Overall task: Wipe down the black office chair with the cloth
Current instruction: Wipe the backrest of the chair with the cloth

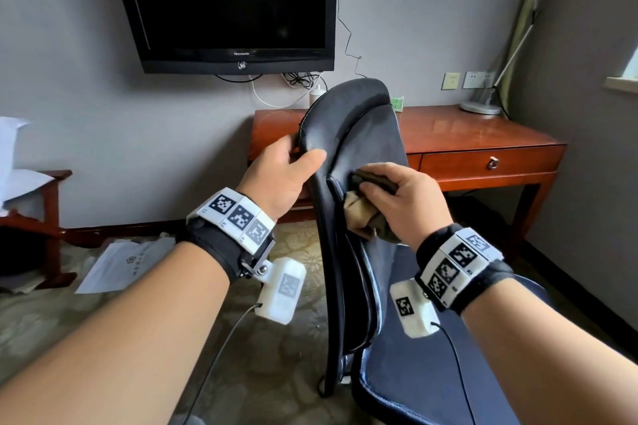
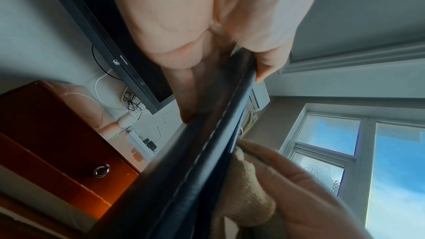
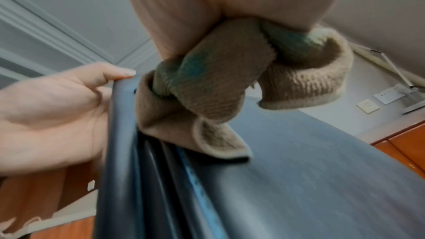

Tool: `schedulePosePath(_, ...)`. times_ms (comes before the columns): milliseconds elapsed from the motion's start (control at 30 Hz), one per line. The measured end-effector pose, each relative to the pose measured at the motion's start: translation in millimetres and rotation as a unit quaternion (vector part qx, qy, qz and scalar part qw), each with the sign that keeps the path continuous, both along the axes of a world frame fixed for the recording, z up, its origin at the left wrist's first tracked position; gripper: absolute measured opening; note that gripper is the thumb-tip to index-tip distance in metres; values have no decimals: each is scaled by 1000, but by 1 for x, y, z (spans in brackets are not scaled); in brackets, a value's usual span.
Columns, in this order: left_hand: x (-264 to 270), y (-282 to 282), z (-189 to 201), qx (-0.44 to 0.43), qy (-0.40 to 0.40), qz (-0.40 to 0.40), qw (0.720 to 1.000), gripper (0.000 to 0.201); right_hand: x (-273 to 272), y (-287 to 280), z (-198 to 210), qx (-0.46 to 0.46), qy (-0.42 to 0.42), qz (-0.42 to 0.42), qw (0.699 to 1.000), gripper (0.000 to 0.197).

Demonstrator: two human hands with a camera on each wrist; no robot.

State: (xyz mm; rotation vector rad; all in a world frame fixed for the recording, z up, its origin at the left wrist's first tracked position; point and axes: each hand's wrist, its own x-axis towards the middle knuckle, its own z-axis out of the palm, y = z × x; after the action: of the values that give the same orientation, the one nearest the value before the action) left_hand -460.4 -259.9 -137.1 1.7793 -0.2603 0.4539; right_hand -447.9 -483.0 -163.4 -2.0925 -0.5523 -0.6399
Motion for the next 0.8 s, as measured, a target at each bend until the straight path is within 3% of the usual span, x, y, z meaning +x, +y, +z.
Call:
schedulePosePath(167, 9, 2, -1, -6, -9, 1, 1000, 29, -9, 10, 22, -12, -62, 66, 996, 24)
schedulePosePath(267, 14, 6, -2, -6, -17, 9, 1000, 33, -9, 21, 22, -55, -88, 80, 991, 26)
schedulePosePath(467, 13, 9, 1, 14, 0, -6, 1000, 25, -6, 30, 6, -52, -71, 69, 994, 30)
schedulePosePath(633, 12, 8, -3, -39, 3, -4, 999, 28, -15, 20, -13, -109, -27, 49, 992, 27)
schedulePosePath(733, 8, 4, 2, -9, 6, -3, 1000, 30, -21, 8, -6, -134, -18, 40, 990, 24)
schedulePosePath(800, 7, 3, 4, -1, 4, -3, 1000, 31, -23, 7, 7, -94, -36, 32, 994, 23)
